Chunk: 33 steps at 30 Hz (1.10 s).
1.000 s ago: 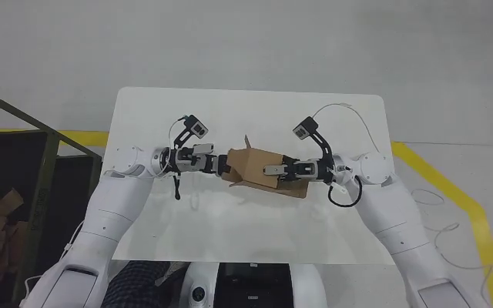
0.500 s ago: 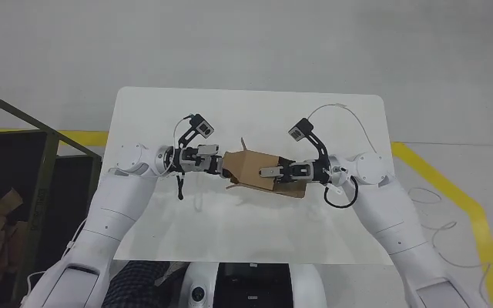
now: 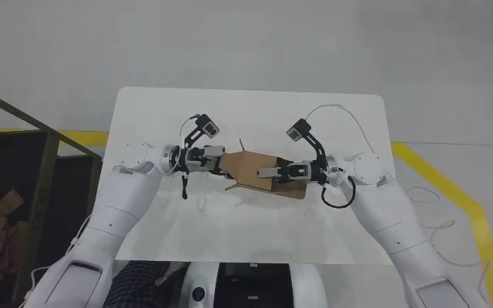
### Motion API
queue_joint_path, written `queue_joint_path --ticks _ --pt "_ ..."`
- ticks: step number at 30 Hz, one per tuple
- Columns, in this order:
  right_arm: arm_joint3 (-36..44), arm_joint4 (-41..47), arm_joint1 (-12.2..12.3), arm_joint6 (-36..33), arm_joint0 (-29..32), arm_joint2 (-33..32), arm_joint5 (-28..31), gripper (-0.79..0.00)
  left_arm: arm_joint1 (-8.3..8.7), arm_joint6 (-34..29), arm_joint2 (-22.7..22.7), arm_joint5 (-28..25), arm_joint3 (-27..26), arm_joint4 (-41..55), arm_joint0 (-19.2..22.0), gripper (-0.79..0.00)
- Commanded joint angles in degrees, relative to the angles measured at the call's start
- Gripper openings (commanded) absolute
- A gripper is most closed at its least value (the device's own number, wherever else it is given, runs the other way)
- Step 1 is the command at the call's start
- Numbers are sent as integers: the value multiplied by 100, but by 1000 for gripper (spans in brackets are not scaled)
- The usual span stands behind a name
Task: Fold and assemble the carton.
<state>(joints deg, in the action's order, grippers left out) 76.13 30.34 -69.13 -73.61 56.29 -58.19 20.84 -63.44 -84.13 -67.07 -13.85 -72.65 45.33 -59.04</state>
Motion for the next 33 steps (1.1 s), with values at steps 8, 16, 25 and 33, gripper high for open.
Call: queue_joint_path --ticks 8,16,25,33 --pt "20 16 -24 111 -9 101 -46 -785 -22 147 58 -101 -43 -110 41 0" --pt "-31 47 -25 175 -16 93 -38 -785 -22 177 23 -150 -36 -112 40 0" --pt "-134 183 11 173 6 -86 -20 -785 73 171 -394 -181 -79 -22 -205 0" --pt "-253 202 31 527 70 -232 -73 -785 147 131 -662 -119 -348 5 -521 0"
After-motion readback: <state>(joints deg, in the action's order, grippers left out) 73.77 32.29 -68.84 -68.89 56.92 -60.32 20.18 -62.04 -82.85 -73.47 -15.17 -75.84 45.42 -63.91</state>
